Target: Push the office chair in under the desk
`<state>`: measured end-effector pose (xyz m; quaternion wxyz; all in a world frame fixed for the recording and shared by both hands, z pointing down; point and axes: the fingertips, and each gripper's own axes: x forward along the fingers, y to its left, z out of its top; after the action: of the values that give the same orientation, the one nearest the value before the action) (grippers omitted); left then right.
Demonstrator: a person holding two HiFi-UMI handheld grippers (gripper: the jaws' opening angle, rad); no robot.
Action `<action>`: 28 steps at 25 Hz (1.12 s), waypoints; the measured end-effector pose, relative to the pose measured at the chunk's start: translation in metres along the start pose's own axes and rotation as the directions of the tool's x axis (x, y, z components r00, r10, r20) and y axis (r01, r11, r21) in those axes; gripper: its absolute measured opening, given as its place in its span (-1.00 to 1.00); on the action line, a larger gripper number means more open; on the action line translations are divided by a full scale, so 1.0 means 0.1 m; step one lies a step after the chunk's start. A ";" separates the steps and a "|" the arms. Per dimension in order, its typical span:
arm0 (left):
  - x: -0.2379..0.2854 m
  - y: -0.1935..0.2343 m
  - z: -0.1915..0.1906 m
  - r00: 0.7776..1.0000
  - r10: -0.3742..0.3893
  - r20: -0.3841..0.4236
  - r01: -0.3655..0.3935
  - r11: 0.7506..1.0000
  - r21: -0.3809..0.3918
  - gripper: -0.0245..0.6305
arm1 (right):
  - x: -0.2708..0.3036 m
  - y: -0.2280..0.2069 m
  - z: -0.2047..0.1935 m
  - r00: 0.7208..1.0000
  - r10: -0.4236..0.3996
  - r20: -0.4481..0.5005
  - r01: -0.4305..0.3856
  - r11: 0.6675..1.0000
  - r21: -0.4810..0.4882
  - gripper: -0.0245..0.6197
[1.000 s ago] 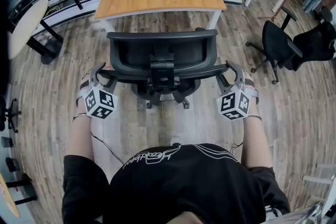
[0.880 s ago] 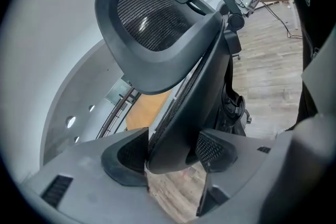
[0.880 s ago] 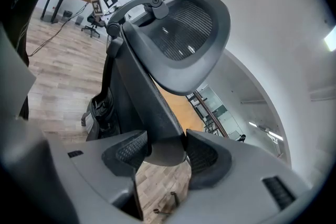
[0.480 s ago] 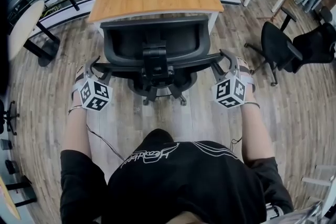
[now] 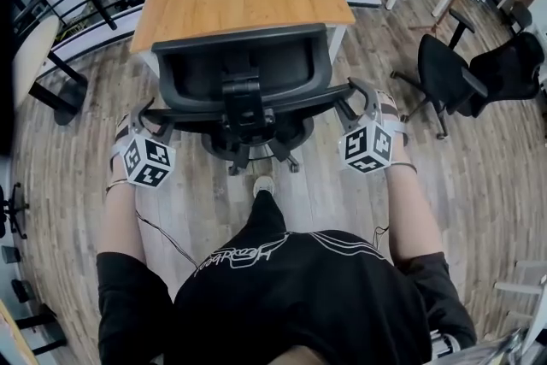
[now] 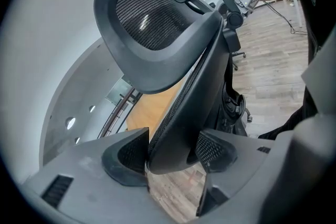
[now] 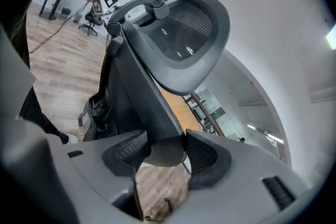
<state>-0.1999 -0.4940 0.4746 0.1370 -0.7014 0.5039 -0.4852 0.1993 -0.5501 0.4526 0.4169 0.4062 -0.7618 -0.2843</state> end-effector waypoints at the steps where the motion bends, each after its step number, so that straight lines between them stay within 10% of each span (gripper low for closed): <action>1: 0.04 0.03 0.01 1.000 0.000 0.002 0.000 1.000 0.001 -0.13 | 0.04 -0.02 0.00 1.000 -0.002 -0.003 0.002 1.000 0.000 -0.14; 28: 1.59 1.20 0.34 0.998 -0.040 0.047 0.039 0.999 0.021 -0.14 | 1.69 -0.90 0.19 0.997 -0.013 -0.081 0.014 1.000 0.017 -0.14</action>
<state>-0.2376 -0.6918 0.4627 0.1462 -0.7211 0.4819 -0.4759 0.1623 -0.7387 0.4421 0.4417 0.4262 -0.7441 -0.2639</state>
